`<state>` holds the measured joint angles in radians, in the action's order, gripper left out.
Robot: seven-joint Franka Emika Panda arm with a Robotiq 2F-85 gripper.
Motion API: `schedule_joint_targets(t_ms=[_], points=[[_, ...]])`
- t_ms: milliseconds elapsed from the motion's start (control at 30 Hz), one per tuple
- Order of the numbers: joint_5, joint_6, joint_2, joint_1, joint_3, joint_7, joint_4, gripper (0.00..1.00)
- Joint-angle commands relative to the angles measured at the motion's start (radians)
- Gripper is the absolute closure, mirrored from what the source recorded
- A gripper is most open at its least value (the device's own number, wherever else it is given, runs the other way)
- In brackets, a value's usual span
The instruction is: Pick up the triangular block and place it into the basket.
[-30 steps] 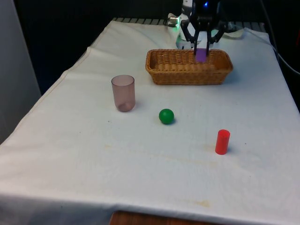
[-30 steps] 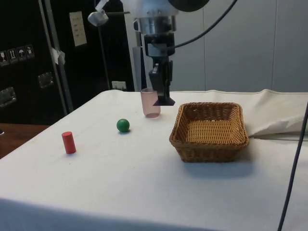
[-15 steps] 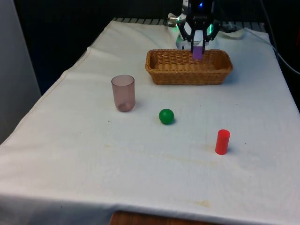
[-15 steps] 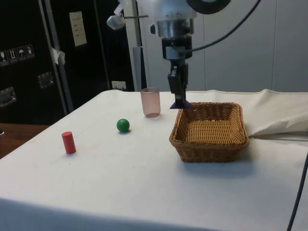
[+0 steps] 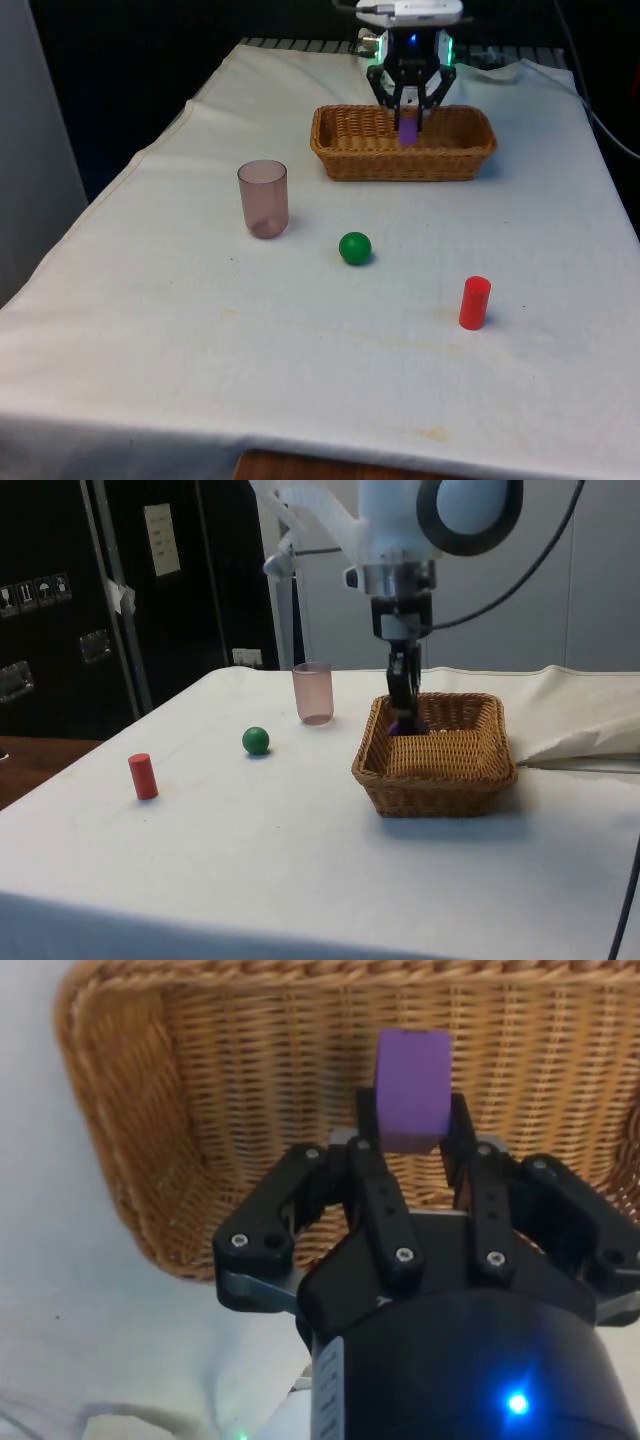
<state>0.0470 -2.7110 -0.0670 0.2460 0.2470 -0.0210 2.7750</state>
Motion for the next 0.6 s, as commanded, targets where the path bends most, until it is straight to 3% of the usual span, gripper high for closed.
schedule_joint_targets(t_ms=[0,333,567], points=[[-0.006,-0.025,0.004,-0.001,0.005,-0.012,0.013,0.67],[-0.016,-0.127,0.057,0.001,0.028,-0.049,0.061,0.67],[-0.012,-0.138,0.066,0.001,0.027,-0.045,0.062,0.67]])
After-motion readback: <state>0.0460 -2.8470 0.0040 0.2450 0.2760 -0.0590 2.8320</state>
